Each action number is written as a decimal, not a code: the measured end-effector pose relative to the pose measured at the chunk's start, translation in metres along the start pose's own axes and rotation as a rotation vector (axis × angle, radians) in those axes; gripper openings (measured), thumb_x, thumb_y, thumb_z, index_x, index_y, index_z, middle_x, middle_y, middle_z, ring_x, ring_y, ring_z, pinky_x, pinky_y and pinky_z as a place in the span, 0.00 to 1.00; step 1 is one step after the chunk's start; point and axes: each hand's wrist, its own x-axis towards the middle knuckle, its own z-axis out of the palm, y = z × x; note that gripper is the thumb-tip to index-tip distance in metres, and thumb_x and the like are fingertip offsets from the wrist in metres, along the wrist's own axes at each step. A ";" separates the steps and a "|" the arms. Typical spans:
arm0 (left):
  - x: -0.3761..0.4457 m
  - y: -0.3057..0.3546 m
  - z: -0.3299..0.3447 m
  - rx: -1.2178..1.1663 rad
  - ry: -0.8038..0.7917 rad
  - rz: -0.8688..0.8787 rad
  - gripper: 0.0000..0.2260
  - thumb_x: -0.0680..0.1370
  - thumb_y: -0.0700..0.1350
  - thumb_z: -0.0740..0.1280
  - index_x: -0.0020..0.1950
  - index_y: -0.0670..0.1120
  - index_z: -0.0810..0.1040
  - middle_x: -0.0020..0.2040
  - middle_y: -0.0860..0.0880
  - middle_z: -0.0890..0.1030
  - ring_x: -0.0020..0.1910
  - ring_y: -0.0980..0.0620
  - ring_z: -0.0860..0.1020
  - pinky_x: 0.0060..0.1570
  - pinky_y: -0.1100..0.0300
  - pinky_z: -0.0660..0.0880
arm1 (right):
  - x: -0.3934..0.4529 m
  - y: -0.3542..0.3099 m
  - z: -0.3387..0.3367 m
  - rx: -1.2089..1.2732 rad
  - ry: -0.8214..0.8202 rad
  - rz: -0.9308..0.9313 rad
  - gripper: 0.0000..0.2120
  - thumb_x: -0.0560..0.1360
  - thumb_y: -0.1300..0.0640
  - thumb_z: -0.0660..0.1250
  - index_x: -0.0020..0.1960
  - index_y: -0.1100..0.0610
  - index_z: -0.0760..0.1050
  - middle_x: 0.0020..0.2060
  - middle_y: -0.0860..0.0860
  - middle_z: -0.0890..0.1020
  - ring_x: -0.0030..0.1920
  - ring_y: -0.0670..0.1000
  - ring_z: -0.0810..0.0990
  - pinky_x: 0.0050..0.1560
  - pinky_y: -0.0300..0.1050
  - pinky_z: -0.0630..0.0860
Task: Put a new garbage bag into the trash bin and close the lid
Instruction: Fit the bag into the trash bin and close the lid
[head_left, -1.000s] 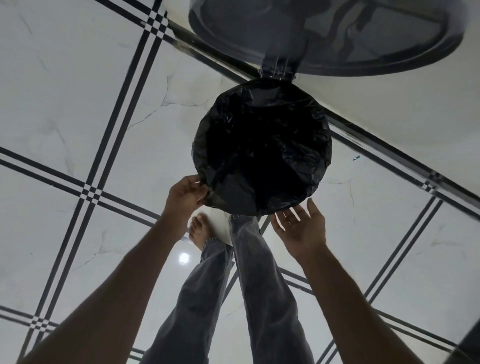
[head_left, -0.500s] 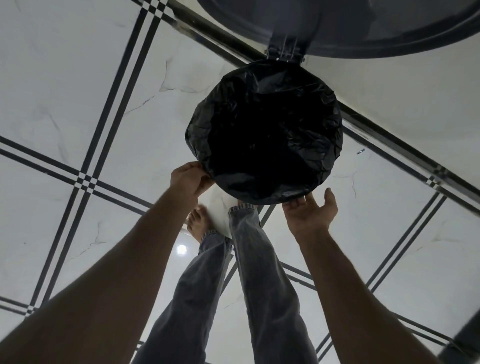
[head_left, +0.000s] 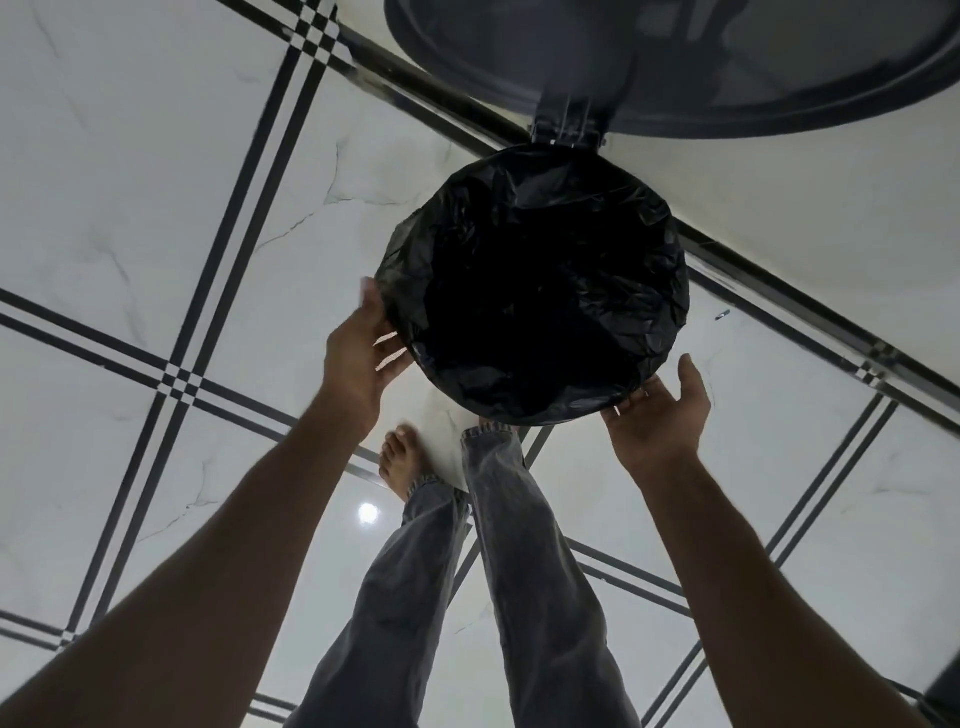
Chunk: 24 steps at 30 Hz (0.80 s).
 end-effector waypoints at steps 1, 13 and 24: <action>0.000 0.000 0.002 0.068 -0.005 0.054 0.16 0.80 0.58 0.63 0.48 0.45 0.78 0.46 0.51 0.83 0.48 0.52 0.82 0.49 0.57 0.80 | 0.002 -0.002 0.001 -0.025 -0.007 -0.010 0.18 0.76 0.42 0.64 0.45 0.58 0.77 0.41 0.52 0.80 0.51 0.55 0.78 0.69 0.51 0.71; 0.022 0.003 0.017 0.210 0.323 0.215 0.04 0.78 0.44 0.66 0.46 0.50 0.72 0.44 0.47 0.80 0.43 0.47 0.80 0.41 0.53 0.82 | 0.016 -0.048 0.030 -0.550 0.173 -0.371 0.12 0.74 0.67 0.62 0.54 0.53 0.70 0.39 0.53 0.79 0.36 0.50 0.76 0.41 0.42 0.79; 0.029 0.049 0.022 0.552 0.031 0.284 0.18 0.69 0.57 0.66 0.40 0.41 0.79 0.38 0.45 0.75 0.40 0.51 0.72 0.47 0.53 0.73 | 0.041 -0.085 0.052 -0.810 -0.104 -0.458 0.12 0.80 0.61 0.65 0.39 0.53 0.78 0.32 0.46 0.79 0.35 0.47 0.76 0.39 0.41 0.75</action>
